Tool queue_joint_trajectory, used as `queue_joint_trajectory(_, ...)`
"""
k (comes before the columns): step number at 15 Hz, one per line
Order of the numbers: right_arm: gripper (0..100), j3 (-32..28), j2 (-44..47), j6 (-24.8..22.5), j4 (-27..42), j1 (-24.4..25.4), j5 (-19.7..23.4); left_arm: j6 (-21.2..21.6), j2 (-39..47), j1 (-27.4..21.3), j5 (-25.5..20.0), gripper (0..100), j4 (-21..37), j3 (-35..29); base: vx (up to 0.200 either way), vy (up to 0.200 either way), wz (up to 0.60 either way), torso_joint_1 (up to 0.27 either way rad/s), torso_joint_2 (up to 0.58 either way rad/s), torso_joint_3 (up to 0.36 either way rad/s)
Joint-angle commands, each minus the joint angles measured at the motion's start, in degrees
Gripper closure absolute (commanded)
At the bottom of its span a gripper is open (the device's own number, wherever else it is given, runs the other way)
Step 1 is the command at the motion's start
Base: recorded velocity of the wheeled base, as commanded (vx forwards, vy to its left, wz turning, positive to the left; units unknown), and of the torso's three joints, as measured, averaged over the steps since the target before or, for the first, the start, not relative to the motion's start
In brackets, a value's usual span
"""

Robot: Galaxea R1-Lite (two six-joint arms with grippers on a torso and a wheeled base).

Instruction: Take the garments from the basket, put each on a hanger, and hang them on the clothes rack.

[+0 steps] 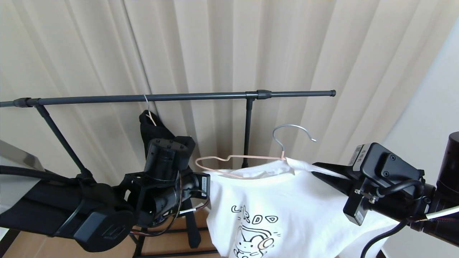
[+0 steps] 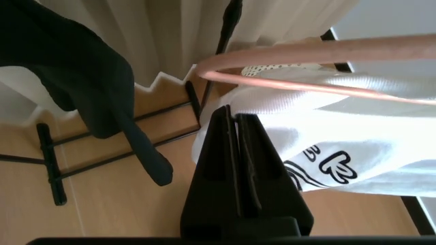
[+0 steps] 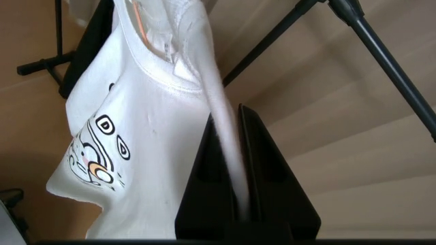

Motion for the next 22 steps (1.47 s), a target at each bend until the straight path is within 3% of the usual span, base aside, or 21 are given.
queue_joint_trajectory(1,100,0.29,-0.13,-0.03,0.04,-0.57,-0.08,0.08,-0.58,0.81,0.06,100,-0.03,-0.17,0.000,0.000,0.00,0.000,0.00,0.000)
queue_joint_trajectory(22,100,1.08,-0.04,-0.47,-0.05,-2.16,-0.17,0.61,-2.95,4.50,-0.12,100,-0.03,-1.13,0.000,0.000,0.00,0.000,0.00,0.000)
